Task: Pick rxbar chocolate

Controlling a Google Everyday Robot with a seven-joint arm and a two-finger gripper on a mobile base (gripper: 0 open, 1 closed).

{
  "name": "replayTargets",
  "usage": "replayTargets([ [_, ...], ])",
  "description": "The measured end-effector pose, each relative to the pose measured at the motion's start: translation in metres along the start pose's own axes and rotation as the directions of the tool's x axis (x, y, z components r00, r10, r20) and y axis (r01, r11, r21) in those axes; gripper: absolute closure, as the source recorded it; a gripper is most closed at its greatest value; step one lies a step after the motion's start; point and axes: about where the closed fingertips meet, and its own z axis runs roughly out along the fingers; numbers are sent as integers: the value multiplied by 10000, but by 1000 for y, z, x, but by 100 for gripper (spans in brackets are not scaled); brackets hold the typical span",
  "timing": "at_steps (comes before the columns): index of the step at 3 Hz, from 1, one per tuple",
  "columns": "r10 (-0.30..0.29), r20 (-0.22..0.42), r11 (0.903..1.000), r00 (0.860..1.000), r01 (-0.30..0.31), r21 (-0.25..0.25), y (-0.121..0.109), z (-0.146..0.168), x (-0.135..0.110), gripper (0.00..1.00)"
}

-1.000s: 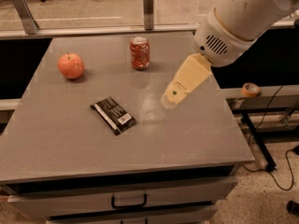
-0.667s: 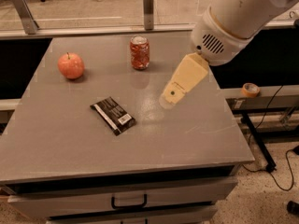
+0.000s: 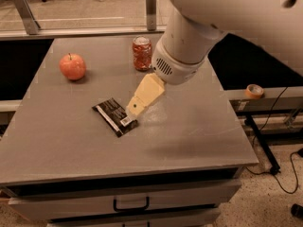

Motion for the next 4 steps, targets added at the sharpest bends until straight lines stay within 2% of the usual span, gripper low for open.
replayTargets([
  [1, 562, -333, 9979, 9979, -551, 345, 22, 28, -14, 0],
  [2, 360, -919, 9983, 9951, -316, 484, 45, 58, -31, 0],
  [3, 189, -1235, 9991, 9922, -142, 393, 59, 84, -43, 0],
  [4, 130, -1489, 9994, 9888, -79, 347, 65, 109, -48, 17],
])
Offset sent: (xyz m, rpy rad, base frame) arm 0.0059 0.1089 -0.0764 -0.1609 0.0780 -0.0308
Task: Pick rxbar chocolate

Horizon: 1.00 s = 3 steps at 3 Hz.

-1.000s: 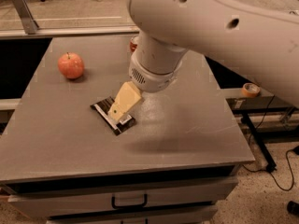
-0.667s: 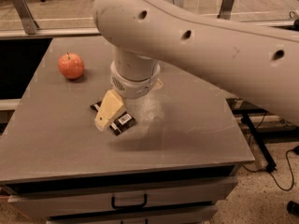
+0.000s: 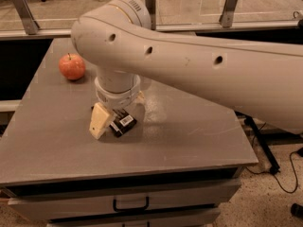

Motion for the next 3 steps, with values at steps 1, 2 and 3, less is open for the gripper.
replayTargets([
  [1, -26, -109, 10000, 9999, 26, 14, 0, 9, -4, 42],
  [2, -26, -109, 10000, 9999, 26, 14, 0, 2, -6, 64],
  [3, -28, -107, 10000, 9999, 28, 15, -1, -7, -8, 87],
])
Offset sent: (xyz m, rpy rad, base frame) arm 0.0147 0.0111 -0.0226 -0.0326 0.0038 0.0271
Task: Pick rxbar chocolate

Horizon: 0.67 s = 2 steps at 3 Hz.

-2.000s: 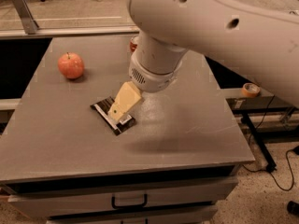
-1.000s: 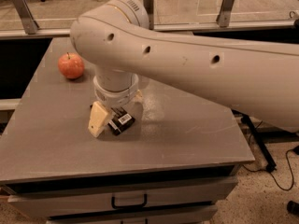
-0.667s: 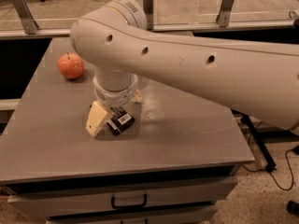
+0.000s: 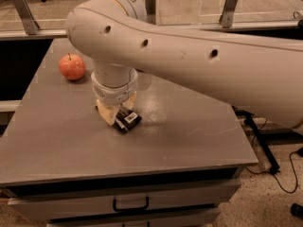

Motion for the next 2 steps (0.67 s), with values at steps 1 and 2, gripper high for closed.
replayTargets([
  [1, -3, 2, 10000, 10000, 3, 2, 0, -4, -1, 100],
  [2, -460, 449, 9988, 9979, 451, 207, -12, -18, -7, 100],
])
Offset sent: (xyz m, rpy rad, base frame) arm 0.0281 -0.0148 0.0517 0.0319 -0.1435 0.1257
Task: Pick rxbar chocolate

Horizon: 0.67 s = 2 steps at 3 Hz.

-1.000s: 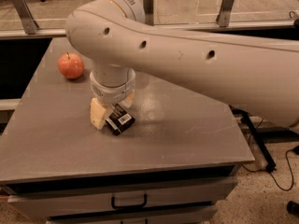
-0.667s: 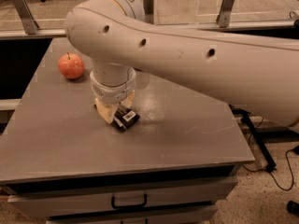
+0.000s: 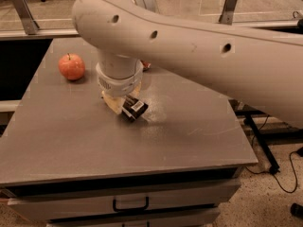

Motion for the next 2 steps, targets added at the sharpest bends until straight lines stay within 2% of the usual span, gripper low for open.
replayTargets([
  [1, -461, 1537, 9989, 9870, 473, -40, -24, -39, -6, 100],
  [2, -606, 3137, 9970, 9476, 727, -271, -51, -82, -9, 100],
])
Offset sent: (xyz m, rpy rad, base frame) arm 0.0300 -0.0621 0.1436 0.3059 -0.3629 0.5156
